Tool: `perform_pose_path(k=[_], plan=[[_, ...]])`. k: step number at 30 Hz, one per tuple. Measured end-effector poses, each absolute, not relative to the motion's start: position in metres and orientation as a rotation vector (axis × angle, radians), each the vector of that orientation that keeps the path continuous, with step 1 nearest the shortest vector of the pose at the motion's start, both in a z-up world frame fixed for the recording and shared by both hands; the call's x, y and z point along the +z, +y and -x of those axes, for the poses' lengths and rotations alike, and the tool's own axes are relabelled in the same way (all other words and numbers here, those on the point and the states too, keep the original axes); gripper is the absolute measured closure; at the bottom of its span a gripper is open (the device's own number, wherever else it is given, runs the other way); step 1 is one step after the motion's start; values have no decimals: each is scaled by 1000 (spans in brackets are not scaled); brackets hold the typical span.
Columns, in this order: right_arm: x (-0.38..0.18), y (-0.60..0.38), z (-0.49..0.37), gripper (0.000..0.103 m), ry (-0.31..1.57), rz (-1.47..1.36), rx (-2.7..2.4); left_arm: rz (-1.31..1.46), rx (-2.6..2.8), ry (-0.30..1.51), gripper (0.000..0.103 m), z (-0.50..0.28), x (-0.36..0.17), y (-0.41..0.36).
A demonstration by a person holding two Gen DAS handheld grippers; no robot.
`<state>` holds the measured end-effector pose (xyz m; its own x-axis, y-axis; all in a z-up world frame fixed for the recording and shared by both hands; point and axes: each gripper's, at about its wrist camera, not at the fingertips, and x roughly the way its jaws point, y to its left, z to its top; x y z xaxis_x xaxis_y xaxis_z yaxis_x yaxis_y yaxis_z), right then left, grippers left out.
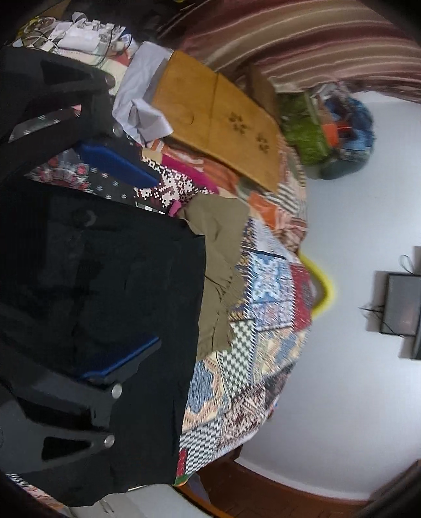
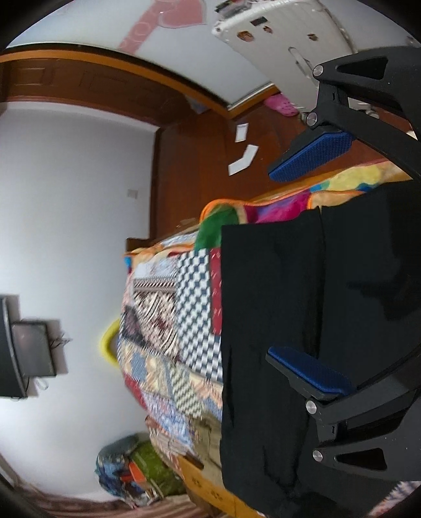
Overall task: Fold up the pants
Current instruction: 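Grasp the black pants waistband with the left gripper while the right gripper grasps the other waistband corner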
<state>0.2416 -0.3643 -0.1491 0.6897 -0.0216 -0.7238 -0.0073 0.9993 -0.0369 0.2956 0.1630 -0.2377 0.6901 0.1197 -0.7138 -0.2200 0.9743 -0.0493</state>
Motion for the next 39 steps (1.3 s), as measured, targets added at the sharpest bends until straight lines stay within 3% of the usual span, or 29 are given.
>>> perform_pose_path(k=[6, 23, 29, 32, 37, 39], plan=[[-177, -380, -280, 18, 868, 23, -11, 142, 176, 884, 24, -353, -269, 183], [-236, -397, -369, 20, 986, 83, 47, 237, 184, 1158, 26, -434, -355, 218], [-256, -406, -401, 42, 1056, 46, 69, 267, 160, 1167, 32, -439, -359, 222], [-266, -415, -409, 49, 1085, -34, 86, 279, 135, 1160, 49, -440, -358, 220], [-271, -426, -410, 62, 1073, -173, 125, 250, 147, 1148, 61, -439, -354, 213], [-269, -426, -410, 77, 1066, -185, 133, 246, 148, 1139, 68, -437, -351, 211]])
